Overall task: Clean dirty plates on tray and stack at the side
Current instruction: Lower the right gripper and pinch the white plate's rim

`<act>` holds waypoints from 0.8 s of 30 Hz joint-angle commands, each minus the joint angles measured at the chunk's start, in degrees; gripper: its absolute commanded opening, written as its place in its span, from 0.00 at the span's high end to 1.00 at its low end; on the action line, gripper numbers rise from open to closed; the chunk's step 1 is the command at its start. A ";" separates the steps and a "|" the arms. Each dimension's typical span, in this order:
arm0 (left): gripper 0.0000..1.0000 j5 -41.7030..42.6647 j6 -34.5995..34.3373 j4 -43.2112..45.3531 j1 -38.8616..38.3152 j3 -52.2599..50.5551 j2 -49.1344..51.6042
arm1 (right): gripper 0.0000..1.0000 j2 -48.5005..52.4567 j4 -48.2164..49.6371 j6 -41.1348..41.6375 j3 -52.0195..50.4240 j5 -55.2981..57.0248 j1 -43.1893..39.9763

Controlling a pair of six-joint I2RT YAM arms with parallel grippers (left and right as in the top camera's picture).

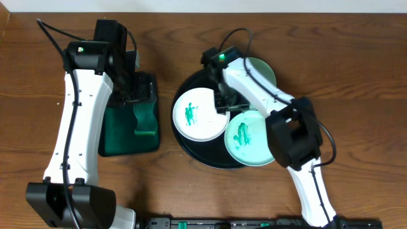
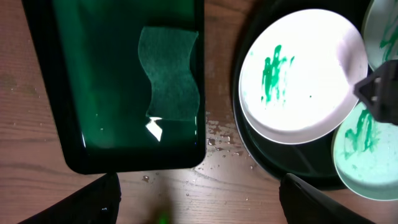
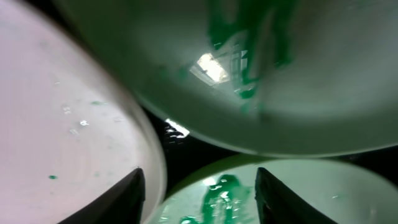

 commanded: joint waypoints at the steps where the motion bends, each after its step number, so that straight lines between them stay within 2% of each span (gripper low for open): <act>1: 0.18 -0.26 0.28 -0.04 0.20 0.76 -0.31 | 0.48 -0.55 -0.04 -8.76 -0.11 -5.25 -1.77; 8: 0.18 -0.26 0.26 0.15 0.20 0.76 -0.33 | 0.44 -6.93 0.07 -16.41 -0.09 -7.85 -2.38; 13: 0.18 -0.26 0.26 0.15 0.20 0.76 -0.33 | 0.35 -12.92 -1.16 -25.64 -0.09 -17.00 -2.67; 15: 0.18 -0.26 0.26 0.17 0.20 0.76 -0.33 | 0.34 -14.10 -1.95 -25.35 -0.09 -19.15 -3.37; 19: 0.18 -0.26 0.26 0.17 0.20 0.76 -0.33 | 0.38 -14.62 -2.71 -19.65 -0.42 -22.60 -6.86; 24: 0.18 -0.26 0.09 0.17 0.20 0.76 -0.31 | 0.39 -14.62 -0.63 -18.40 -6.73 -22.60 -11.98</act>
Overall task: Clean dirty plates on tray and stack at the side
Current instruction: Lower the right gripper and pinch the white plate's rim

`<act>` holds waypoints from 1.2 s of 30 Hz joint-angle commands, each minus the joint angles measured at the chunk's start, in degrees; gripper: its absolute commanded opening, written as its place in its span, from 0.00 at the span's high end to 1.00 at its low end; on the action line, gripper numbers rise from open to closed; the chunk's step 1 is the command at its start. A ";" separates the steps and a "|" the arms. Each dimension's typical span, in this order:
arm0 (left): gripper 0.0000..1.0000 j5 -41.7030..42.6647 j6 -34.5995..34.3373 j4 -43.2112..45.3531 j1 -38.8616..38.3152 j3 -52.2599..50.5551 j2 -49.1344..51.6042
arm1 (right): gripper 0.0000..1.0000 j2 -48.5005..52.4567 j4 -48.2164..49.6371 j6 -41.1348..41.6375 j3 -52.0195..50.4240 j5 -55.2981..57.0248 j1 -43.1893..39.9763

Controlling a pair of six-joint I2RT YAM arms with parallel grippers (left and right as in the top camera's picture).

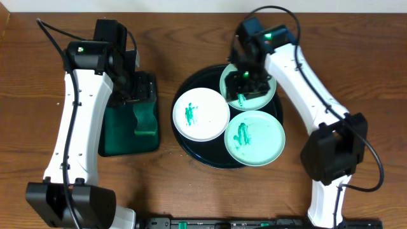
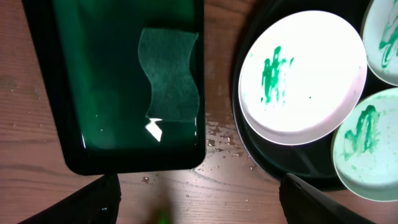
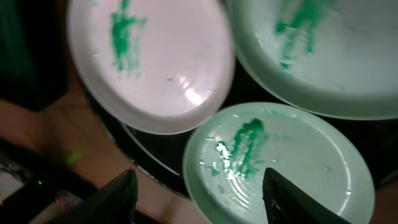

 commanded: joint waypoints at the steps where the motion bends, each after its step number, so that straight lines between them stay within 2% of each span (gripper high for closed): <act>1: 0.18 -0.24 0.11 0.07 0.20 0.76 -0.31 | 0.38 0.70 1.20 0.28 -5.68 -1.95 -3.74; 4: 0.18 -0.26 0.11 0.33 0.20 0.76 -0.33 | 0.39 0.70 4.02 -3.89 -11.91 -6.32 -4.81; 7: 0.18 -0.26 0.11 0.68 0.20 0.76 -0.31 | 0.39 0.70 7.76 -4.57 -16.81 -9.07 -4.20; 14: 0.18 -0.07 -0.35 1.11 0.20 0.76 -0.31 | 0.39 0.68 11.74 -4.74 -18.27 -9.11 -1.22; 32: 0.18 -0.09 -0.76 1.09 0.20 0.70 -0.31 | 0.41 2.32 25.46 2.71 -19.69 -3.67 4.83; 36: 0.18 -0.07 -0.74 1.07 0.20 0.70 -0.33 | 0.42 2.32 24.83 10.75 -19.71 4.46 5.90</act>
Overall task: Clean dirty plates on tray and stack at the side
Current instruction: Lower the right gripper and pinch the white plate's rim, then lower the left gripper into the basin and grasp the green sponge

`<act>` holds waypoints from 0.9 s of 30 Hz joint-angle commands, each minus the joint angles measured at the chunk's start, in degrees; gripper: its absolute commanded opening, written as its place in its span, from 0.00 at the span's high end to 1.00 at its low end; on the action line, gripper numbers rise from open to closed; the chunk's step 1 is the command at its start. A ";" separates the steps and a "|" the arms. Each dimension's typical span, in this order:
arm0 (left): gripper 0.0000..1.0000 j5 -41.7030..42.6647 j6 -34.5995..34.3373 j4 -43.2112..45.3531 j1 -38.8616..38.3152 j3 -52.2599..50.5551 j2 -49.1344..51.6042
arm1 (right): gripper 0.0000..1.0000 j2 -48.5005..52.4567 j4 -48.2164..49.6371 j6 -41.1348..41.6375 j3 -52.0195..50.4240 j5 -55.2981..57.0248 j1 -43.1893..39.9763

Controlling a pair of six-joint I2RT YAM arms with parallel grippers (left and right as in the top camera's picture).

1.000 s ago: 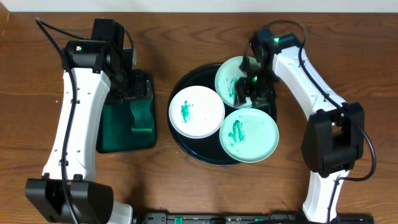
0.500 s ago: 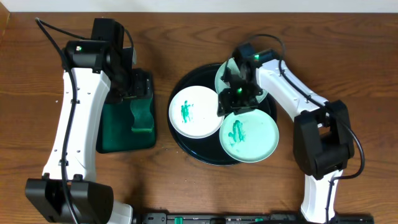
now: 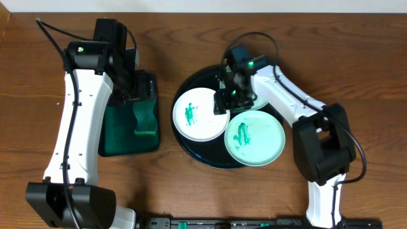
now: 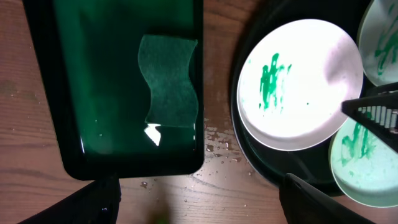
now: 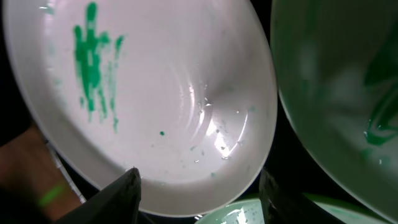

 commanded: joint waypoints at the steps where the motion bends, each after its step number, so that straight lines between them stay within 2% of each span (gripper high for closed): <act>1: 0.18 -0.07 -0.11 -0.04 0.20 0.70 -0.31 | 0.42 0.92 -0.79 9.29 -0.87 8.35 1.25; 4: 0.18 -0.07 -0.09 -0.07 0.20 0.70 -0.33 | 0.43 0.92 -0.68 12.74 -1.64 9.92 1.07; 14: 0.18 -0.07 -0.09 -0.04 0.20 0.70 -0.33 | 0.45 0.92 8.94 9.05 -8.09 2.25 0.87; 17: 0.18 -0.07 -0.09 -0.04 0.20 0.70 -0.33 | 0.60 0.92 10.75 9.09 -9.14 0.70 0.87; 20: 0.18 -0.09 -0.09 -0.02 0.20 0.70 -0.33 | 0.89 0.92 10.73 9.33 -9.16 0.81 0.87; 27: 0.18 -0.09 -0.09 0.02 0.20 0.70 -0.33 | 0.99 0.92 9.20 10.84 -9.18 3.26 0.87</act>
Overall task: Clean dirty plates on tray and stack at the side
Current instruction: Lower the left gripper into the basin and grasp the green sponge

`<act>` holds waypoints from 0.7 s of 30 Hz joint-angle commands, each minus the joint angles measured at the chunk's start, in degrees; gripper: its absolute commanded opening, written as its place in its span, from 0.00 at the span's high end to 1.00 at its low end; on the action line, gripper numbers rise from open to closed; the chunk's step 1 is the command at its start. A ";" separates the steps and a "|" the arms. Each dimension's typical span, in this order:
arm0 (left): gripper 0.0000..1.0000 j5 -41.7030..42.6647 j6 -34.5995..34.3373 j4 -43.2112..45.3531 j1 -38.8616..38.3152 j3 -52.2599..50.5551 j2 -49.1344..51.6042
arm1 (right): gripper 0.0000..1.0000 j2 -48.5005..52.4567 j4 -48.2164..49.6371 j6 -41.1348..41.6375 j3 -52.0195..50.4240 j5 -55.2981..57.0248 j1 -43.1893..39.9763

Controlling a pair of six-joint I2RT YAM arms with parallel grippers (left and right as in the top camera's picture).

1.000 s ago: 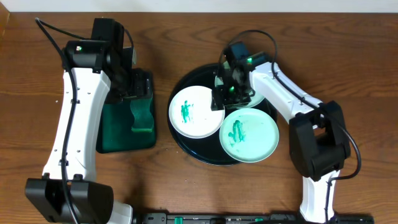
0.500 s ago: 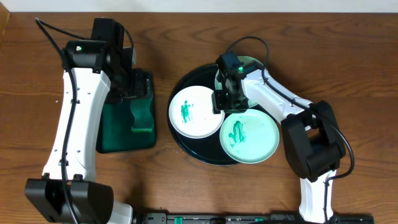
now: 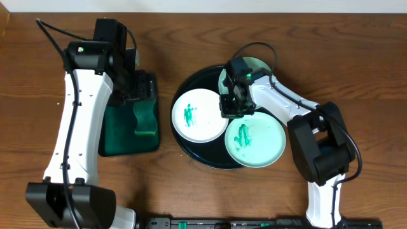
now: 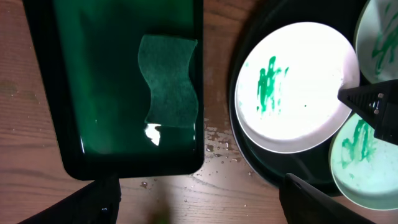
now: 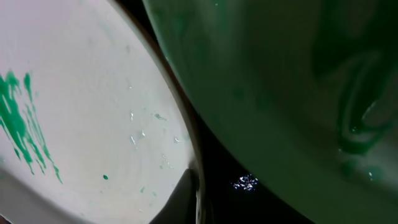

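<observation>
Three dirty plates lie on a round black tray (image 3: 189,151): a white plate (image 3: 197,117) with green smears, a pale green plate (image 3: 257,141) in front and another pale green plate (image 3: 254,69) at the back. My right gripper (image 3: 230,109) sits at the white plate's right rim and looks shut on it; in the right wrist view one finger (image 5: 185,194) lies inside the rim of the white plate (image 5: 74,124), the other is lost in the dark. My left gripper (image 4: 199,208) hangs open over the sponge (image 4: 169,81) in the green basin (image 4: 43,93).
The basin (image 3: 114,143) stands left of the tray on the wooden table, with water drops (image 4: 217,140) between them. Both arms' bases are at the front edge. The right arm reaches across the tray over the back green plate.
My right gripper has dropped closer to the white plate's right rim and its fingers have come together there. The white plate has shifted slightly left. The left arm has not moved.
My right gripper was open low between the plates, then open high above the back of the tray, then open just over the white plate's right side. Now it sits narrowed on that plate's rim. The left gripper stayed open over the basin throughout.
</observation>
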 commanded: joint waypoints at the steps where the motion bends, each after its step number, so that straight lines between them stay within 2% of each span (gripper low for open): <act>1: 0.18 -0.09 -0.09 0.20 0.20 0.70 -0.31 | 0.99 0.90 -1.20 0.48 -0.70 -0.57 0.68; 3: 0.18 -0.09 -0.09 0.87 0.20 0.70 -0.33 | 0.99 0.90 -1.55 0.46 -0.70 -0.31 0.68; 4: 0.02 -0.07 -0.09 0.83 0.20 0.70 -0.33 | 0.99 0.90 -1.60 0.44 -0.70 -0.24 0.68; 11: 0.00 -0.13 0.44 1.09 0.20 0.68 -0.31 | 0.99 0.90 -1.86 0.35 -0.70 -0.28 0.68; 12: 0.15 -0.33 1.05 1.70 0.22 0.50 -0.15 | 0.99 0.90 -2.01 0.04 -0.70 -0.28 0.68; 13: 0.36 -0.96 1.03 2.54 0.26 0.13 0.04 | 0.99 0.90 -2.05 -0.02 -0.70 -0.28 0.68; 14: 0.46 -1.49 0.98 3.28 0.35 -0.26 0.39 | 0.99 0.90 -2.16 -0.02 -0.70 -0.26 0.68; 16: 0.40 -2.01 0.92 4.39 0.79 -1.16 1.57 | 0.99 0.90 -2.29 -0.07 -0.70 -0.28 0.68; 18: 0.55 -2.03 0.94 4.96 1.92 -2.08 4.44 | 0.99 0.90 -2.67 -0.46 -0.70 -0.26 0.68; 20: 0.56 -2.03 0.92 4.94 3.15 -2.38 7.17 | 0.99 0.90 -2.95 -0.48 -0.70 -0.28 0.68; 21: 0.59 -2.05 0.94 4.96 3.80 -2.49 8.39 | 0.99 0.90 -3.08 -0.76 -0.70 -0.28 0.68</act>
